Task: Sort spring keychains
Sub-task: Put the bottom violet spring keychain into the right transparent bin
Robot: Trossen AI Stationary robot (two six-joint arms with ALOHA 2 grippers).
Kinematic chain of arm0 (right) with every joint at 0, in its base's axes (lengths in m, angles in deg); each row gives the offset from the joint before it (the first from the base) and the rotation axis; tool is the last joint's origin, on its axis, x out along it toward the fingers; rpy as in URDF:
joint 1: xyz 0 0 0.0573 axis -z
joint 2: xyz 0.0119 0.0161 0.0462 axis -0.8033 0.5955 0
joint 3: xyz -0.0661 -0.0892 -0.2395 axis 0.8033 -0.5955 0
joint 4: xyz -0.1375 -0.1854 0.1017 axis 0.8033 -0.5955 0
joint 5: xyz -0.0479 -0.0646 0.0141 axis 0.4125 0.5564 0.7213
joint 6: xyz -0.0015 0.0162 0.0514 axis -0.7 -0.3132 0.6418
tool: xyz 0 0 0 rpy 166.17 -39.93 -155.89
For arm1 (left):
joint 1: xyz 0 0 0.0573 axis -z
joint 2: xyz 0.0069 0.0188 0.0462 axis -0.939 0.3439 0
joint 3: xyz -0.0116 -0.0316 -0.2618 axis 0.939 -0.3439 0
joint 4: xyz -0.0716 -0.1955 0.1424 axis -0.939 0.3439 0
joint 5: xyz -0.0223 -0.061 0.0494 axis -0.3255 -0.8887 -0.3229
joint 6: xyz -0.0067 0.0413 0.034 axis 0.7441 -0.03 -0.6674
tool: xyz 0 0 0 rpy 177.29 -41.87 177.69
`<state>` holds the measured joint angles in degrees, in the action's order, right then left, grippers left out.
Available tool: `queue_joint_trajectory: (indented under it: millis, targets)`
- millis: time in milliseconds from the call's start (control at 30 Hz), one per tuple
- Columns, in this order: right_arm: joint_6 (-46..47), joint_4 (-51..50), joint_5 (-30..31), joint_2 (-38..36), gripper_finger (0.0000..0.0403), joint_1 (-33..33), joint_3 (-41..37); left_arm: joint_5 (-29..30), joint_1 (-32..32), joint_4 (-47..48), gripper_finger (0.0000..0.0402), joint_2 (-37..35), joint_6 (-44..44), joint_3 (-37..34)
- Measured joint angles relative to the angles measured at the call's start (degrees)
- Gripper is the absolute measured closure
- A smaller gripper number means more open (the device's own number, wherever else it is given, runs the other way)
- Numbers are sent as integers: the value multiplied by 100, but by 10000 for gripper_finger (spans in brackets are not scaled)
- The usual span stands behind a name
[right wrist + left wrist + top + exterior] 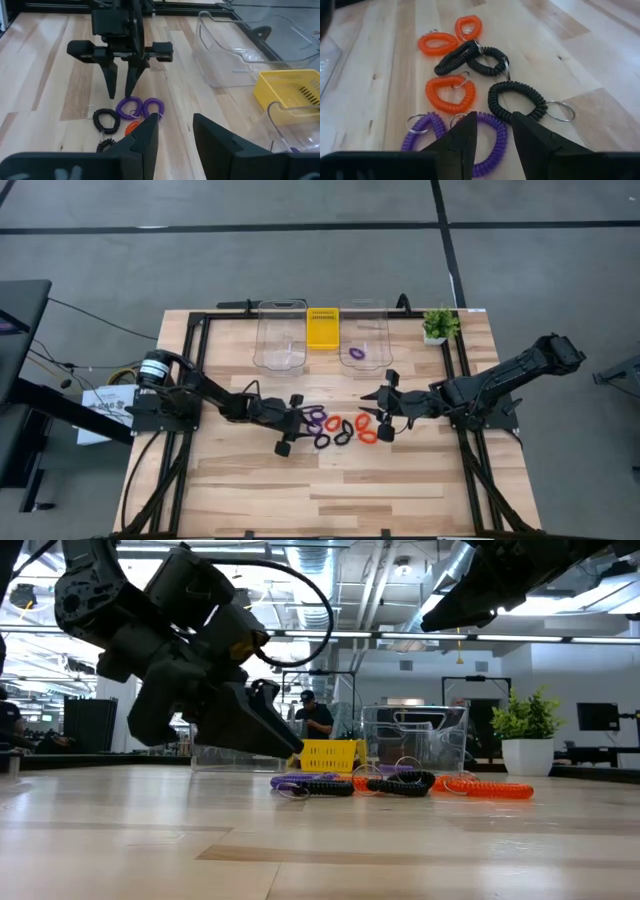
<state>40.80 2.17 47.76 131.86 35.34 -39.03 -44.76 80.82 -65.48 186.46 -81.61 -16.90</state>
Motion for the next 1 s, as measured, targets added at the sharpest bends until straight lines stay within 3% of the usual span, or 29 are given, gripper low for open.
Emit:
queue_joint_trajectory:
  millis: [533, 800, 1000]
  targets:
    - [40, -13, -15, 2, 290, -26, 4, 75, -28, 536, 279, 173, 35, 69]
    - [42, -13, -15, 0, 290, -26, 7, 170, -262, 935, 279, 147, 735, 91]
    - [44, -13, -15, 1, 290, -26, 7, 47, -269, 963, 280, 150, 739, 84]
